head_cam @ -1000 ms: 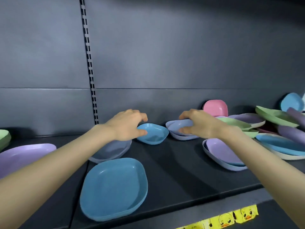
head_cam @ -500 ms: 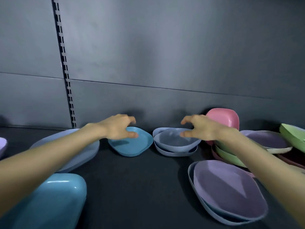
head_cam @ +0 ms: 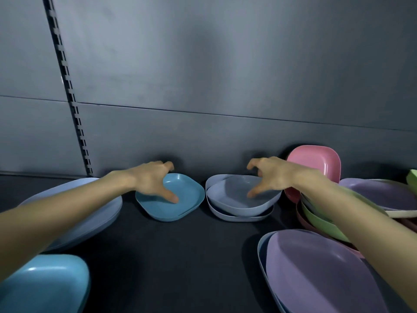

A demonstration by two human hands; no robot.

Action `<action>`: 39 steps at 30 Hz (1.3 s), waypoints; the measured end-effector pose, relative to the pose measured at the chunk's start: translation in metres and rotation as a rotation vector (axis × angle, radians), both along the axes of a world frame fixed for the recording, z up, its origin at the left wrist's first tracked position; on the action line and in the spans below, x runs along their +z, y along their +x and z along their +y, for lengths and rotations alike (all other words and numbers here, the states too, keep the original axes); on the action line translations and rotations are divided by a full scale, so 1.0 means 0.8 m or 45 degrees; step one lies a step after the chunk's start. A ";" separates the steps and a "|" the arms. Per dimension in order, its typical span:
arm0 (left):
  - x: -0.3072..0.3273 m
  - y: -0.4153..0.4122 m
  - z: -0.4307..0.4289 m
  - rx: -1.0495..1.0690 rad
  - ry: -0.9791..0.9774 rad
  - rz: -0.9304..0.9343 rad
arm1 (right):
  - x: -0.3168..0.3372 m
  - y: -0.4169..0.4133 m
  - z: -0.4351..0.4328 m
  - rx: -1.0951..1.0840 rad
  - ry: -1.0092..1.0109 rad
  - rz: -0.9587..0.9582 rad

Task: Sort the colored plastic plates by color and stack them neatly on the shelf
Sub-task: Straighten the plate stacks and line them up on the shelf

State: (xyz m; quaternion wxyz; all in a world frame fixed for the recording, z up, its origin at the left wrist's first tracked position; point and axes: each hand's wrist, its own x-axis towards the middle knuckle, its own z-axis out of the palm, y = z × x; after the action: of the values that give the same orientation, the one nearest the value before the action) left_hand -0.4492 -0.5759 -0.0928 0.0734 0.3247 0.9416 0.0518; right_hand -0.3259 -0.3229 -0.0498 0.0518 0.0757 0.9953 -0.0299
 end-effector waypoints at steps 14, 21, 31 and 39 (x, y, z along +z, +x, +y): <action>0.007 0.003 -0.007 0.121 0.310 -0.084 | -0.013 -0.012 0.020 -0.092 -0.136 0.257; 0.034 0.014 -0.014 0.199 0.524 -0.055 | 0.008 0.003 0.023 -0.104 -0.258 0.604; 0.070 0.057 -0.067 0.309 1.040 0.083 | 0.021 0.021 -0.018 0.008 -0.840 1.022; 0.072 0.075 -0.166 0.351 1.372 0.091 | 0.022 0.021 -0.109 0.104 -1.116 1.015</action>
State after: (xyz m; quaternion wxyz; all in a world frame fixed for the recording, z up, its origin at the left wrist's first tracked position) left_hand -0.3892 -0.7088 -0.0351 -0.1425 0.1916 0.8176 0.5239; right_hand -0.3089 -0.4104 -0.0323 -0.2985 -0.0082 0.8350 -0.4622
